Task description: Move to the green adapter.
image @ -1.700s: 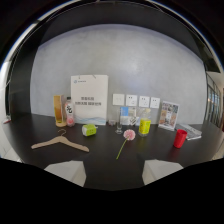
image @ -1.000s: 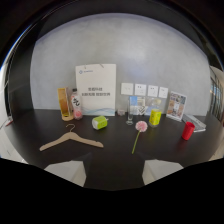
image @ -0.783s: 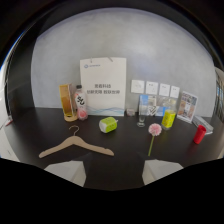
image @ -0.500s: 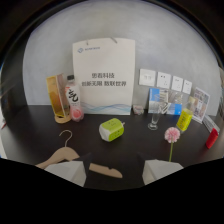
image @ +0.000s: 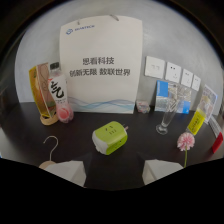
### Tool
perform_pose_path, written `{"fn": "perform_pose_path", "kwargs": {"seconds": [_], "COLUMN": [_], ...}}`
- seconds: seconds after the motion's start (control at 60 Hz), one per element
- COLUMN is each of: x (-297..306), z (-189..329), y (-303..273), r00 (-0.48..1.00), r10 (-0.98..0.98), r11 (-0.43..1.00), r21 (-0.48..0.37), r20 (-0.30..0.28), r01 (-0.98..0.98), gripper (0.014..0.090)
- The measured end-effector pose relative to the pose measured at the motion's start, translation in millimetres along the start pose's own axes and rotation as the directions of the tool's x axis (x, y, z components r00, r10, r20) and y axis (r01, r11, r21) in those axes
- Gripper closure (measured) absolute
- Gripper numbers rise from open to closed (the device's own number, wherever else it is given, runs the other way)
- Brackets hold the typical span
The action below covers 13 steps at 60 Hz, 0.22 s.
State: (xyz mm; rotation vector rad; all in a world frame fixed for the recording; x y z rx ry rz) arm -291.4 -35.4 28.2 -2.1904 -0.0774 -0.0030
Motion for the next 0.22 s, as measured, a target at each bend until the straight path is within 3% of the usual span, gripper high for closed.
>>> {"fn": "perform_pose_path", "kwargs": {"seconds": [0.217], "x": [-2.4], "z": [3.0], "y": [-1.0], "r00": [1.000], "r10": [-0.001], "r11": [1.000], "r21": [-0.001], "r20": [0.006], "r01": [0.001], "gripper": [0.0197]}}
